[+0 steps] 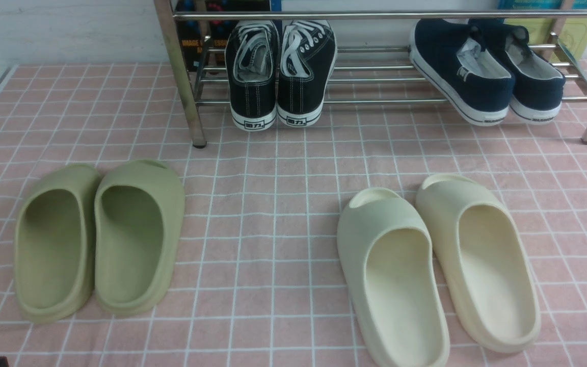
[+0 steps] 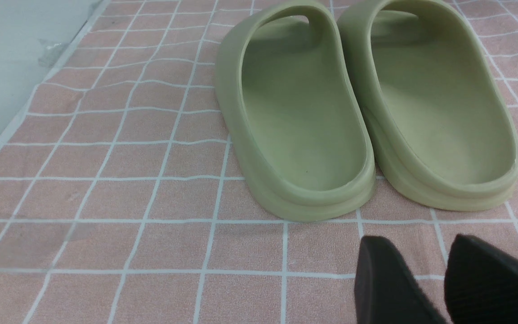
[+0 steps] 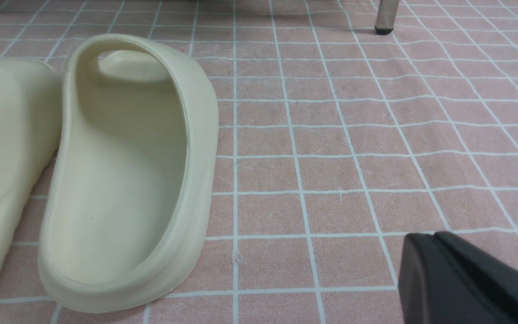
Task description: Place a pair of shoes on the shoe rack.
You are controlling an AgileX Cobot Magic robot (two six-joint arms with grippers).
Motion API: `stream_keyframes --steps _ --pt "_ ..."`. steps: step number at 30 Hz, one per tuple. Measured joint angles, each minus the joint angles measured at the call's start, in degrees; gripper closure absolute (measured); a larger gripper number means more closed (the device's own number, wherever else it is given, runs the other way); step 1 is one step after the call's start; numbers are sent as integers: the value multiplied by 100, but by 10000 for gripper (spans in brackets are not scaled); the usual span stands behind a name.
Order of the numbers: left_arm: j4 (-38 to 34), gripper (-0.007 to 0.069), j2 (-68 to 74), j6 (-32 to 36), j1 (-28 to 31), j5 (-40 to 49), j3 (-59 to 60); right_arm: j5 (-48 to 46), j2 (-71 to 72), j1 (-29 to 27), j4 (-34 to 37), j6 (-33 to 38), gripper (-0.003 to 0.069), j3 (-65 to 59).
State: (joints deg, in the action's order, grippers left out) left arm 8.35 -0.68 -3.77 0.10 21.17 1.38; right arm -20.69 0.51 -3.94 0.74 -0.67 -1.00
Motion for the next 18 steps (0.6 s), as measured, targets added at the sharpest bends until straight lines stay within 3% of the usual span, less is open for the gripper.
stream_keyframes --steps 18 --pt "0 385 0 0 0 0 0 0 0 0 0 0 610 0"
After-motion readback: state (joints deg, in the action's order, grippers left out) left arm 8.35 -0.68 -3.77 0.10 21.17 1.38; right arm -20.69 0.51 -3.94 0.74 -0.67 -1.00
